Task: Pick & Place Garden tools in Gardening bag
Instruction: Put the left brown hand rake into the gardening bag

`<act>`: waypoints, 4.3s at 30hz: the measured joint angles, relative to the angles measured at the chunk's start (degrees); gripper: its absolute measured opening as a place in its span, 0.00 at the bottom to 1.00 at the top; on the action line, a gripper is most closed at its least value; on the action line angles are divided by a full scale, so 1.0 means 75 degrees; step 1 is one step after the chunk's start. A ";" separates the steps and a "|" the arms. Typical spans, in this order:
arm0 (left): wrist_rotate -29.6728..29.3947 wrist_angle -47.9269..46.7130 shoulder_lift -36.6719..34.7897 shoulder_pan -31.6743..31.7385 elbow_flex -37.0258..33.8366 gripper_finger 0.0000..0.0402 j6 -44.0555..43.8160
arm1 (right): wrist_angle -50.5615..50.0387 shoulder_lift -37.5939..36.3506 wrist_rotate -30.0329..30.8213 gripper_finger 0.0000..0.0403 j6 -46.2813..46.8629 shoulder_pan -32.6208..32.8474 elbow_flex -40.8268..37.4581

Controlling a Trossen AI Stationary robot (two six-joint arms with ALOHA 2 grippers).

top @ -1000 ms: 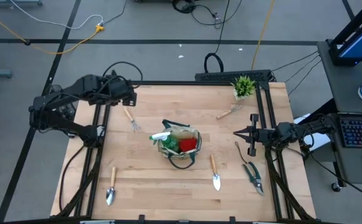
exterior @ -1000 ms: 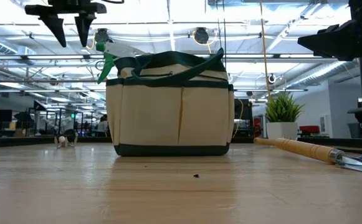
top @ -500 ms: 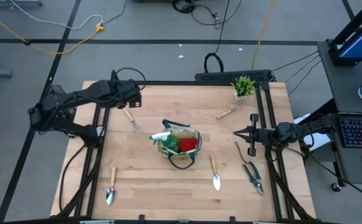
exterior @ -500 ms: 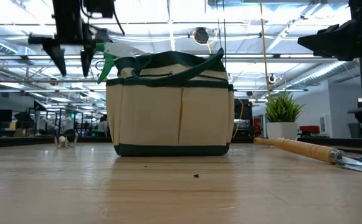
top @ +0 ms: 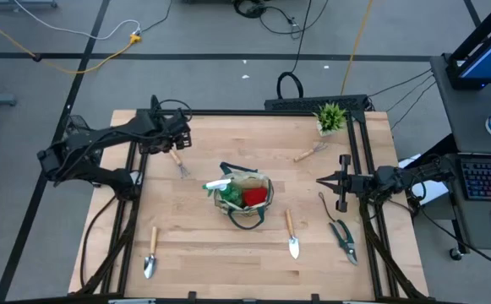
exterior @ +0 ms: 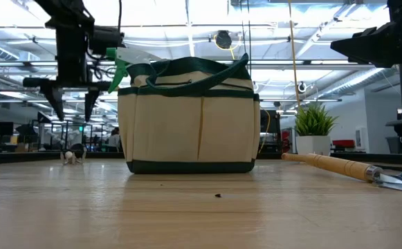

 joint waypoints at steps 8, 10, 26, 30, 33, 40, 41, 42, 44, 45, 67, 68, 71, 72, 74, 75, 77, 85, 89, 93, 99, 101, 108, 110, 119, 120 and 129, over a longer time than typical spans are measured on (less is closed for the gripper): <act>0.0410 0.1274 -0.0001 0.0500 -0.0712 0.67 -0.0074 | -0.0001 0.0003 -0.0003 0.02 0.0000 0.0002 0.0000; 0.0472 0.1448 0.0000 0.0611 -0.0848 0.67 -0.0146 | -0.0001 0.0001 -0.0001 0.02 0.0000 0.0003 -0.0001; 0.0846 0.2704 0.0015 0.0823 -0.2002 0.67 -0.0869 | -0.0001 0.0002 0.0000 0.02 0.0000 0.0002 0.0000; 0.0845 0.3204 0.0102 0.0826 -0.2253 0.67 -0.1086 | 0.0000 0.0002 0.0000 0.02 0.0000 0.0000 0.0000; 0.0882 0.3493 0.0260 0.0823 -0.2352 0.67 -0.1206 | 0.0000 0.0003 0.0000 0.02 0.0000 0.0001 0.0000; 0.0891 0.4013 0.0839 0.0821 -0.2334 0.65 -0.1086 | 0.0000 0.0000 -0.0003 0.02 0.0000 0.0003 0.0000; 0.0870 0.4023 0.0938 0.0820 -0.2324 0.63 -0.1054 | -0.0003 0.0003 0.0000 0.02 0.0000 0.0003 0.0000; 0.0831 0.4028 0.1022 0.0819 -0.2323 0.61 -0.1057 | -0.0003 0.0000 0.0000 0.02 0.0000 0.0000 0.0000; 0.0724 0.4020 0.1137 0.0817 -0.2311 0.56 -0.1111 | 0.0000 0.0003 -0.0002 0.02 0.0000 0.0000 0.0000; 0.0678 0.4017 0.1168 0.0817 -0.2311 0.54 -0.1108 | -0.0003 0.0000 -0.0001 0.02 0.0000 0.0001 0.0000; -0.0090 0.4643 0.1223 0.0826 -0.2355 0.19 -0.0478 | -0.0003 0.0003 0.0000 0.02 0.0000 0.0003 0.0000; -0.0088 0.4652 0.1223 0.0826 -0.2355 0.19 -0.0470 | -0.0003 0.0003 0.0000 0.02 0.0000 0.0000 -0.0003; -0.0080 0.4670 0.1195 0.0826 -0.2355 0.18 -0.0452 | -0.0003 0.0003 0.0000 0.02 0.0000 0.0002 -0.0001; -0.0051 0.4683 0.1143 0.0826 -0.2356 0.18 -0.0442 | -0.0001 0.0003 0.0000 0.02 0.0000 0.0001 -0.0001; 0.0028 0.4892 0.1018 0.0826 -0.2367 0.18 -0.0269 | 0.0000 0.0001 0.0000 0.02 0.0000 0.0003 -0.0001; 0.0029 0.4997 0.0907 0.0823 -0.2367 0.18 -0.0155 | -0.0002 0.0002 0.0000 0.02 0.0000 0.0001 -0.0003; 0.0025 0.5106 0.0649 0.0823 -0.2367 0.18 0.0023 | 0.0000 0.0001 -0.0002 0.02 0.0000 0.0002 -0.0003; 0.0008 0.5827 -0.0715 0.0820 -0.2361 0.18 0.0849 | 0.0004 0.0002 -0.0003 0.02 0.0000 0.0000 0.0000; 0.0477 0.6689 -0.1483 0.0817 -0.2355 0.18 0.1564 | 0.0120 0.0002 -0.0003 0.02 0.0000 0.0003 0.0000; 0.1055 0.7595 -0.2142 0.0817 -0.2352 0.18 0.1878 | 0.0184 0.0000 -0.0009 0.02 0.0000 0.0003 -0.0001; 0.1787 0.8693 -0.2770 0.0659 -0.2352 0.18 0.2155 | 0.0184 0.0000 -0.0020 0.02 0.0000 0.0000 0.0000; 0.2023 0.9040 -0.2849 0.0558 -0.2349 0.18 0.2153 | 0.0184 0.0000 -0.0020 0.02 0.0000 0.0002 -0.0001; 0.2537 1.0353 -0.2885 0.0095 -0.2346 0.18 0.2121 | 0.0275 0.0000 -0.0023 0.02 0.0000 0.0003 0.0000; 0.2587 1.0649 -0.2885 -0.0067 -0.2346 0.18 0.2137 | 0.0411 0.0003 -0.0023 0.02 0.0000 0.0001 -0.0001; 0.2593 1.1598 -0.2883 -0.0819 -0.2343 0.18 0.2523 | 0.1804 0.0000 0.0018 0.02 0.0003 0.0001 0.0000; 0.2593 1.1690 -0.2883 -0.0904 -0.2343 0.18 0.2550 | 0.1924 0.0002 0.0033 0.02 0.0003 0.0003 0.0000; 0.2165 1.2320 -0.2877 -0.1631 -0.2341 0.18 0.2836 | 0.2206 0.0018 0.1417 0.02 0.1292 0.0003 0.0000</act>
